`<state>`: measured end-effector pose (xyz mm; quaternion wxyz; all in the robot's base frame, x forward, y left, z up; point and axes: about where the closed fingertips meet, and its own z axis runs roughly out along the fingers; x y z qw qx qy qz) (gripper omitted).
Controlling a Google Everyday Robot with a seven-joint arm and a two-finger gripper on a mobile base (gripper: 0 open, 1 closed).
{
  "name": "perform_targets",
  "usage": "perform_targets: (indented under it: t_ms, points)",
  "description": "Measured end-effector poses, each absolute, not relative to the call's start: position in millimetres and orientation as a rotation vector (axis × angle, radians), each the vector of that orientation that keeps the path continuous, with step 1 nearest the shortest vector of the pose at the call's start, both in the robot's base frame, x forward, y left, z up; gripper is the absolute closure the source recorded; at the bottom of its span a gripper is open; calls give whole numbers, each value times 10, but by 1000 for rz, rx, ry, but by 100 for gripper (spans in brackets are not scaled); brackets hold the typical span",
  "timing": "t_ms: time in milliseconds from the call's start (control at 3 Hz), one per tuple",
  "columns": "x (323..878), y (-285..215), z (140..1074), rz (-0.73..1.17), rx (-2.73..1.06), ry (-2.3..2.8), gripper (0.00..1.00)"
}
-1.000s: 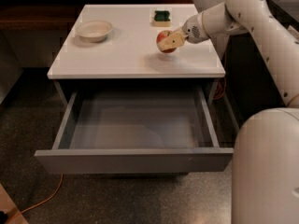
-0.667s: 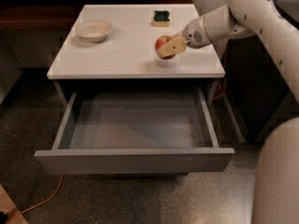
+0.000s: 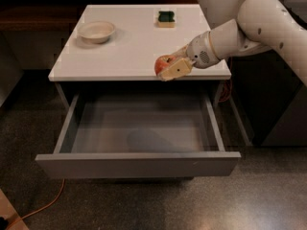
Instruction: Place apple into top drawer
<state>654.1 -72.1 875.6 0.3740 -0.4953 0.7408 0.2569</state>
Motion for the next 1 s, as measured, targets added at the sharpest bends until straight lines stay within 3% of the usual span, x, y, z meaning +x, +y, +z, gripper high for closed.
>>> perform_targets:
  t_ms: [667,1000]
  points:
    - [6029,-624,8062,569,-1454,1875,100]
    - [6029,-624,8062,569,-1455,1875,100]
